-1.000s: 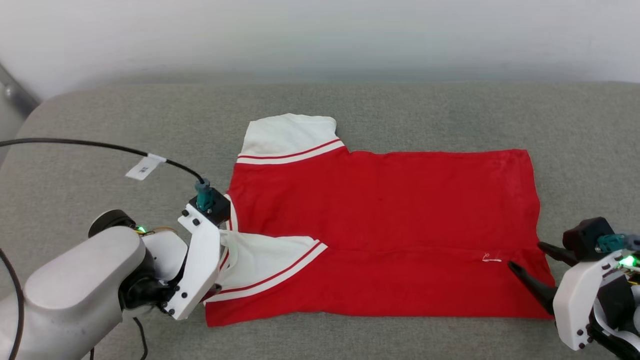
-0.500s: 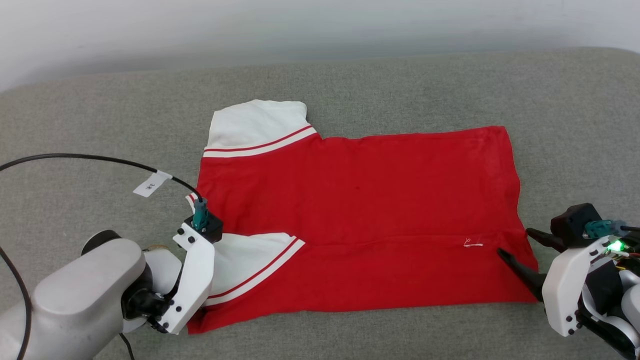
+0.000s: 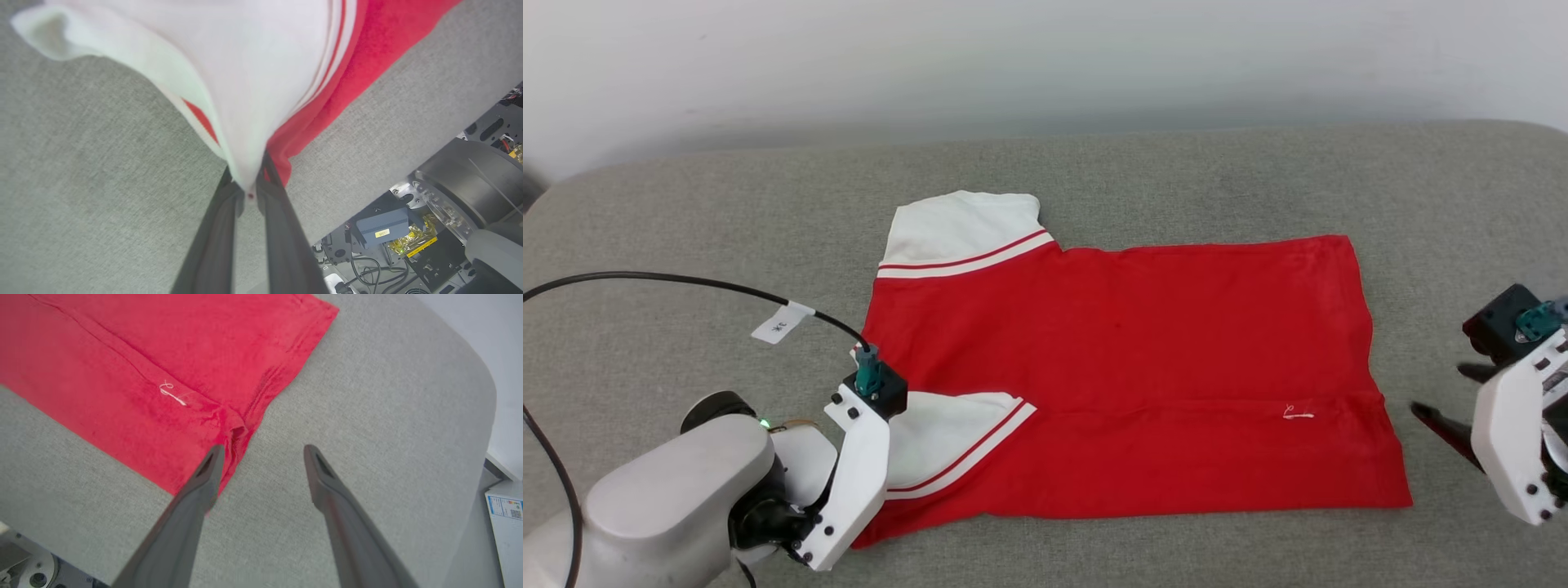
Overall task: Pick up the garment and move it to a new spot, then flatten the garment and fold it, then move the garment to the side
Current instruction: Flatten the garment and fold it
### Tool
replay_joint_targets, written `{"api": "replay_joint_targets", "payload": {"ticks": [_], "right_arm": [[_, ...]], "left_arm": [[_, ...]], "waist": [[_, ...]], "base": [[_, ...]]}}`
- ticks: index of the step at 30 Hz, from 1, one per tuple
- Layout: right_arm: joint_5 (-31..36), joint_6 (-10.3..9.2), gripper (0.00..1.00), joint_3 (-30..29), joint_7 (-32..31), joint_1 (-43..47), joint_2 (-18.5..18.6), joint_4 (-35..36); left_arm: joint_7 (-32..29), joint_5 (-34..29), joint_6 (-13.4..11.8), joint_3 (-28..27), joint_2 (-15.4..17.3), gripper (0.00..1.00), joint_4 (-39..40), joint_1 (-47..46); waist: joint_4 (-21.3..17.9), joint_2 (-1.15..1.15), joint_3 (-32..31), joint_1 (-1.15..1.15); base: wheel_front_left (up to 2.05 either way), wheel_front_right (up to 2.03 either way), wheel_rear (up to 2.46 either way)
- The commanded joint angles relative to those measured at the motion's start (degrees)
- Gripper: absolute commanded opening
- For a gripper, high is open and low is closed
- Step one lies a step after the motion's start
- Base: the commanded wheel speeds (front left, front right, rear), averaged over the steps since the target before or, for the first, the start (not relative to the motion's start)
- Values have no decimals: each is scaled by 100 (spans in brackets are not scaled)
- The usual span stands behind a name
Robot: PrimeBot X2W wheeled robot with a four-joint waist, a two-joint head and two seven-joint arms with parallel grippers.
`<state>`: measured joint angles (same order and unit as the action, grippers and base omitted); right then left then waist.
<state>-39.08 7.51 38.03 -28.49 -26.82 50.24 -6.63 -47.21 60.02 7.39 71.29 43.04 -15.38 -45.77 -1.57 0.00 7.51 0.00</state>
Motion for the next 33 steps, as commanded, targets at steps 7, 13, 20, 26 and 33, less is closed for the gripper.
{"api": "replay_joint_targets", "payload": {"ticks": [7, 13, 20, 26, 33], "right_arm": [[-567, -4, 100, 261, -1360, -180, 237, 66], [-663, -4, 100, 262, -1520, -15, -291, -526], [-727, -1, 100, 672, -1564, 256, -892, -1110], [-899, 6, 1, 721, -1291, 132, -967, -1140], [-1057, -3, 0, 521, -913, -37, -409, -828]], "left_arm": [[102, -52, -2, 105, 189, 0, 477, -173], [150, -128, -1, 142, 218, 0, 600, -327], [247, -155, -2, 161, 197, 0, 555, -437], [362, -96, -1, 173, 222, 0, 445, -298], [566, 33, -1, 178, 270, 0, 324, -67]], "waist": [[122, 0, 158, 0], [234, 0, 419, 0], [321, 0, 570, 0], [278, 0, 512, 0], [165, 0, 94, 0]], "base": [[0, 0, 0], [0, 0, 0], [0, 0, 0], [0, 0, 0], [0, 0, 0]]}}
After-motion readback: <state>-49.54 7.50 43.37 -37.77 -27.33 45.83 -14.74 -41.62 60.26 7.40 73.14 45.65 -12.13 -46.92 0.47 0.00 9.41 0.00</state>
